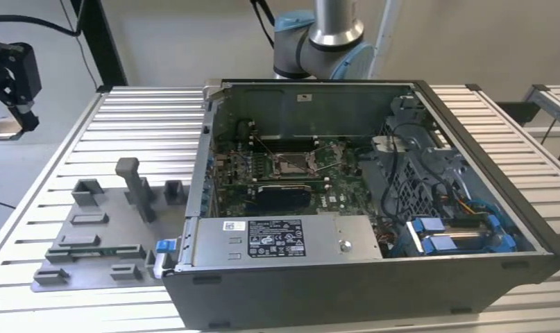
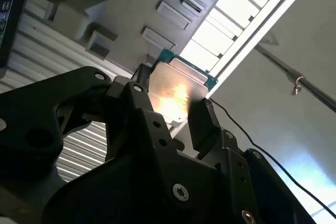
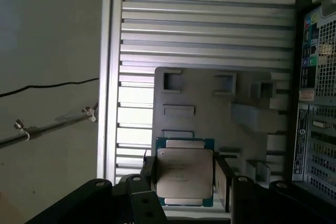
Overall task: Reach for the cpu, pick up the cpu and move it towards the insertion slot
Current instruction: 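Pick up the cpu and move it towards the insertion slot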
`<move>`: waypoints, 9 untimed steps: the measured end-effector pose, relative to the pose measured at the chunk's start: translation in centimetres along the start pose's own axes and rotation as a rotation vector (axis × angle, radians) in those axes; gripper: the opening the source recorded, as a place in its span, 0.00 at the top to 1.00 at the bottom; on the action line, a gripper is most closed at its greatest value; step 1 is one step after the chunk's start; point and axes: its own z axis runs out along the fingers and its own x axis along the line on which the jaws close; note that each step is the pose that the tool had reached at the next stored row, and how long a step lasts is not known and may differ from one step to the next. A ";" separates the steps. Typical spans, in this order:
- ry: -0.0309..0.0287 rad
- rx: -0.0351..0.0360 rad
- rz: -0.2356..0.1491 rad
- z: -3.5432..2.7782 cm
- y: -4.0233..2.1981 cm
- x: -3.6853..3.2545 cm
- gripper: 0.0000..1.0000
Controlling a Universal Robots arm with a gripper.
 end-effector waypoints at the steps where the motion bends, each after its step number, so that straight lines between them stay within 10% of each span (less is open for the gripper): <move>1: 0.0000 0.0000 0.000 -0.33 0.01 0.00 1.00; 9: -0.0001 -0.0001 0.000 -3.27 0.11 0.00 1.00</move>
